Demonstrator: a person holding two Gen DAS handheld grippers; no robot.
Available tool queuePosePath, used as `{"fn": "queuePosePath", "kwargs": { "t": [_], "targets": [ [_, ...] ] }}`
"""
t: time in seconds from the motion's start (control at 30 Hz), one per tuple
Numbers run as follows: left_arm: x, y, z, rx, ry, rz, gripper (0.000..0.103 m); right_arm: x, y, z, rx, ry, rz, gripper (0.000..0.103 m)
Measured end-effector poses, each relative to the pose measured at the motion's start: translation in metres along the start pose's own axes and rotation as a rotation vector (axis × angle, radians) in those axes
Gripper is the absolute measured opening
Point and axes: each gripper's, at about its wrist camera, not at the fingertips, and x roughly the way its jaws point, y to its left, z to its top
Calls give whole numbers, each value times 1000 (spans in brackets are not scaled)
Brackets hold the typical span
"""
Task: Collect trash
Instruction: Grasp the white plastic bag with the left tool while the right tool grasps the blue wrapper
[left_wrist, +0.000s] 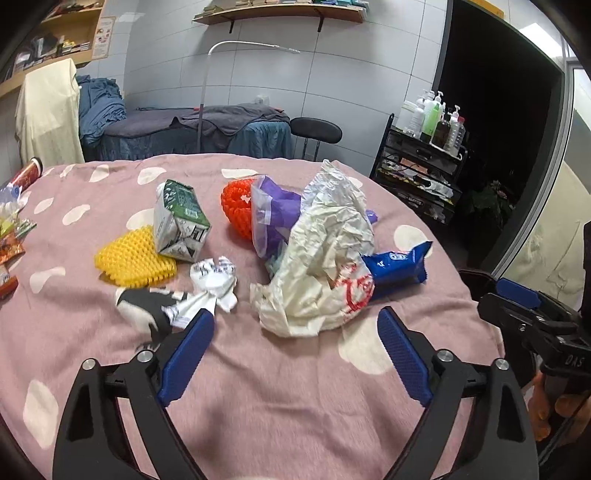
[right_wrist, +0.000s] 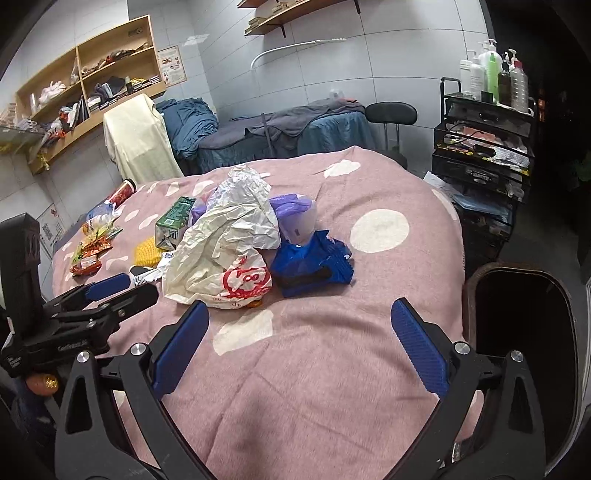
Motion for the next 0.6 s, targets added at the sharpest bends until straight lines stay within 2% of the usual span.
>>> {"fn": "queuePosePath", "kwargs": {
  "t": [0.17,0.37,0.5,0.57,0.6],
  "targets": [
    [25,2,16,48,37,-14,81,21,-10,13,-11,33,-1,97],
    [50,4,25,73,114,-46,67,55,-12,27,-98,103,-5,97],
    [57,0,23,77,147,-71,48,82,-10,36,-138,160,-18,97],
    [58,-2,22,81,155,-82,37,92,-9,38,-151,177,-19,90],
    [57,-3,20,81,161,-89,30,97,-8,39,-157,191,-11,82]
  ]
}}
